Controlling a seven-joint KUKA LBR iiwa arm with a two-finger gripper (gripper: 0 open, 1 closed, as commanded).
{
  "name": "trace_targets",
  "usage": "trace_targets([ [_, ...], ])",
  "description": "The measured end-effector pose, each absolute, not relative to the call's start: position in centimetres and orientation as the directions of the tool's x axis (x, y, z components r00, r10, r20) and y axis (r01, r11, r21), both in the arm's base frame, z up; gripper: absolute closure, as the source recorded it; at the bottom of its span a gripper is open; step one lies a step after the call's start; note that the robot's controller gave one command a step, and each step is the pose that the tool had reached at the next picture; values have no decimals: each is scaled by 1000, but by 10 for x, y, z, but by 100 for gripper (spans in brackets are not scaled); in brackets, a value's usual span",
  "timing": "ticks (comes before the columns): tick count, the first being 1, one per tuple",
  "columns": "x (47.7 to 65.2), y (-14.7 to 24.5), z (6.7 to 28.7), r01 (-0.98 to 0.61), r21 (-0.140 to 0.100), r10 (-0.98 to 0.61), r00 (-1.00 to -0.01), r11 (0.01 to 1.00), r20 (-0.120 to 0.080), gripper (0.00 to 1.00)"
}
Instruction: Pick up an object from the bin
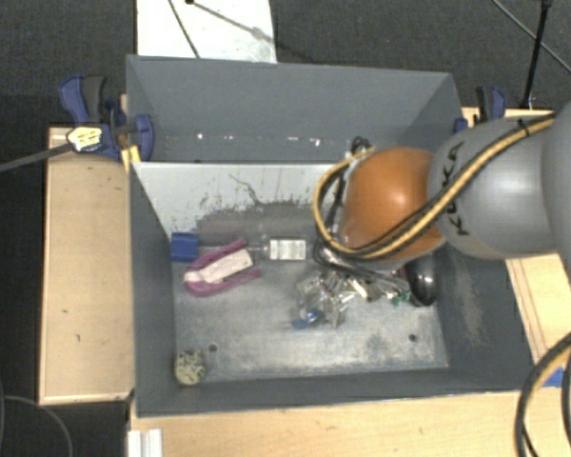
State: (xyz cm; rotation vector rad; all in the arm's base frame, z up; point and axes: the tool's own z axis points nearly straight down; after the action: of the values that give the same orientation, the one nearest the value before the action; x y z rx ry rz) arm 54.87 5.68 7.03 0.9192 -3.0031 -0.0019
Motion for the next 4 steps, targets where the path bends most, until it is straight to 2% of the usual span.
trace_targets([
  [1, 556, 69, 252, -594, -6, -594, -804, 804, -11, 100],
  [2, 583, 61, 135, -410, 2, -410, -912, 912, 2, 100],
  [3, 584, 61, 139, -408, 0, -408, -913, 913, -3, 0],
  [4, 509, 62, 76, -389, 4, -389, -921, 921, 9, 0],
])
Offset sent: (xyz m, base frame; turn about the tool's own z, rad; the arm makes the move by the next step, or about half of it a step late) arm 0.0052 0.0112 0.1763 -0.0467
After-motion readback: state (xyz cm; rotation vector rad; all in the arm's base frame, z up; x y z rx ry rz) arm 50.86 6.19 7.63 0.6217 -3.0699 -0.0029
